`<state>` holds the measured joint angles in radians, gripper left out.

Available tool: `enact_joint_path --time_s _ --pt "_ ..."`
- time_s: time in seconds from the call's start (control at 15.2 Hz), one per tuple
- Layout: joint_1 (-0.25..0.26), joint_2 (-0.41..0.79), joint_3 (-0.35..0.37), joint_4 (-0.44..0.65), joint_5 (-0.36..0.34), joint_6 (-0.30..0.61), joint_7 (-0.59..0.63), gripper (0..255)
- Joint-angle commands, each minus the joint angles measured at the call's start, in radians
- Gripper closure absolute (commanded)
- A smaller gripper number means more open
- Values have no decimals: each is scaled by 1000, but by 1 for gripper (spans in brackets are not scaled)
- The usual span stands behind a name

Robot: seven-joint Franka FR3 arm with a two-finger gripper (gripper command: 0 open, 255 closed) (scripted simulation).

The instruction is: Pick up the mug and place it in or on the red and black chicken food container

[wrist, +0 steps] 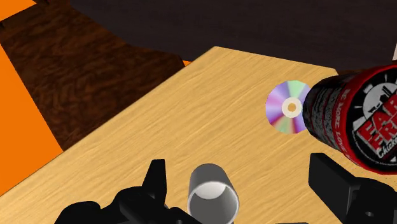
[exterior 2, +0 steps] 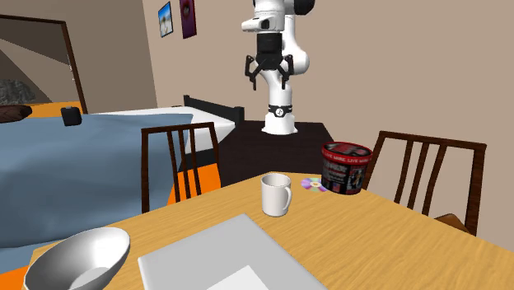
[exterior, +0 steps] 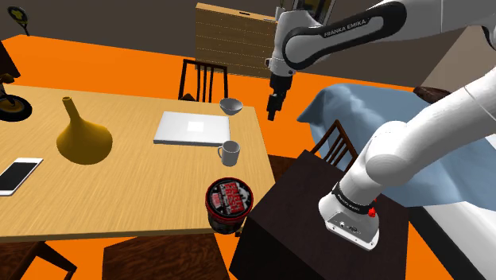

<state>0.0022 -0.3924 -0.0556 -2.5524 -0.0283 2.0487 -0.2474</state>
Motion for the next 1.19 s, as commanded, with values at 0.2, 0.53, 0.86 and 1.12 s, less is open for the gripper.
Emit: enact_joint_path --time_s 0.2,0.53,0.86,1.12 --pt "8 195 -16 34 18 172 -45 0" --pt "13 399 -23 97 52 320 -100 0" --pt "9 605 -14 196 97 435 -161 0" --pt "-4 768 4 298 129 501 -204 0"
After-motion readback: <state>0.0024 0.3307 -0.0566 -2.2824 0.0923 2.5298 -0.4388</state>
